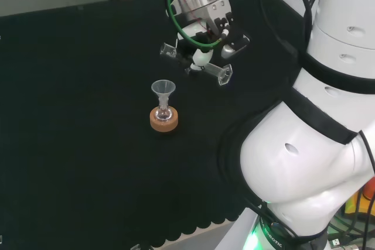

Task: Put the graduated cylinder back on the table.

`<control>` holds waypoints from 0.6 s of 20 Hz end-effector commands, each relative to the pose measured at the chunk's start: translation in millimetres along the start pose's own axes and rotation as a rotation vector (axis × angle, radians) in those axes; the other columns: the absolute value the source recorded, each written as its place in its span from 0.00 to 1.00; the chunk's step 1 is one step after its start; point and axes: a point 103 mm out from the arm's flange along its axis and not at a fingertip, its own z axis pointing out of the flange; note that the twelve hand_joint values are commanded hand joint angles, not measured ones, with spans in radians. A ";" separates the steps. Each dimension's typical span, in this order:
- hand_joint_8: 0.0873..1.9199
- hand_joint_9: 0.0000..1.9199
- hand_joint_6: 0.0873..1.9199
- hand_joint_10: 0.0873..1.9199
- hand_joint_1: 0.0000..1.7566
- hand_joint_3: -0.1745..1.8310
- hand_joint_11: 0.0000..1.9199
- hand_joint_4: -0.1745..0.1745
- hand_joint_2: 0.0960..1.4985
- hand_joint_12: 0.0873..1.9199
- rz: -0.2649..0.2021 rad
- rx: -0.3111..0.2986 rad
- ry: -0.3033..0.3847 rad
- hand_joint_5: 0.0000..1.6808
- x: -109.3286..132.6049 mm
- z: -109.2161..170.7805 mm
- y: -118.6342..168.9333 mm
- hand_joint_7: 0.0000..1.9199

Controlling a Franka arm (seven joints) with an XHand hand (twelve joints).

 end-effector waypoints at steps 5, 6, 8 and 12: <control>0.17 0.71 0.56 0.00 0.65 0.09 0.64 0.00 0.76 0.37 -0.034 -0.197 0.144 0.54 -36.1 2.5 18.8 0.60; 0.17 0.71 0.56 0.00 0.65 0.09 0.64 0.00 0.76 0.37 -0.035 -0.222 0.161 0.54 -41.5 3.4 23.1 0.60; 0.17 0.71 0.56 0.00 0.65 0.09 0.64 0.00 0.76 0.37 -0.044 -0.283 0.195 0.54 -51.5 6.2 32.2 0.60; 0.17 0.71 0.56 0.00 0.65 0.09 0.64 0.00 0.76 0.37 -0.075 -0.379 0.265 0.55 -69.2 12.6 51.6 0.60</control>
